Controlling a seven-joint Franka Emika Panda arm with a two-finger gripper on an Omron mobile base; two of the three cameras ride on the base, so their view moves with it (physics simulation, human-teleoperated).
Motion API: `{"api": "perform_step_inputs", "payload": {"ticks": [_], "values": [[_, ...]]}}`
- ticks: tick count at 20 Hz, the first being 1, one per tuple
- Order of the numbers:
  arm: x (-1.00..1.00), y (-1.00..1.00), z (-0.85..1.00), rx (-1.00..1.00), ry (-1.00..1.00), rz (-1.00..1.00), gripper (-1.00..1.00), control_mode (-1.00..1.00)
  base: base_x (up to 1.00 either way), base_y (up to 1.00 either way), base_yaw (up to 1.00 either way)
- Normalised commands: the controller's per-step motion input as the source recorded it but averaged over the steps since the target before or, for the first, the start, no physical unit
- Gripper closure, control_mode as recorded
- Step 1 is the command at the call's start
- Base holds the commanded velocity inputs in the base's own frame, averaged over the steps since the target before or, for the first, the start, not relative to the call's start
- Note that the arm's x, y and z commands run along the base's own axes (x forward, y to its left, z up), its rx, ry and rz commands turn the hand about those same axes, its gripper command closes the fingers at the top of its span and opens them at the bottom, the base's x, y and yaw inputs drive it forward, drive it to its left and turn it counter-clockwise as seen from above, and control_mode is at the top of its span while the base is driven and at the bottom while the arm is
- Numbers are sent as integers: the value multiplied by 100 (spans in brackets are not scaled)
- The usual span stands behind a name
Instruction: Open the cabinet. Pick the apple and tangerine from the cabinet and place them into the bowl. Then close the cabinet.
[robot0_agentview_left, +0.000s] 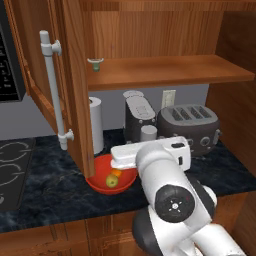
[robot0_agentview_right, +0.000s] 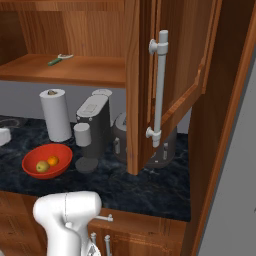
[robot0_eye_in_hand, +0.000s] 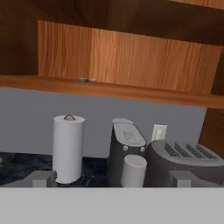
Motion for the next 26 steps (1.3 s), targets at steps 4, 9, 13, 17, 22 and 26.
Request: {"api": "perform_step_inputs", "payload": {"ticks": [4, 9, 13, 17, 22, 26], "values": [[-95, 0, 77, 0, -30, 0, -100, -100, 0, 0, 0], [-100, 0, 62, 0, -25, 0, -100, -100, 0, 0, 0], [-100, -1, 60, 0, -26, 0, -100, -100, 0, 0, 0], [-75, 4, 49, 0, -33, 1, -100, -100, 0, 0, 0], [-22, 32, 9, 0, -27, 0, -100, -100, 0, 0, 0], [0, 35, 0, 2, -10, 0, -100, -100, 0, 0, 0]]}}
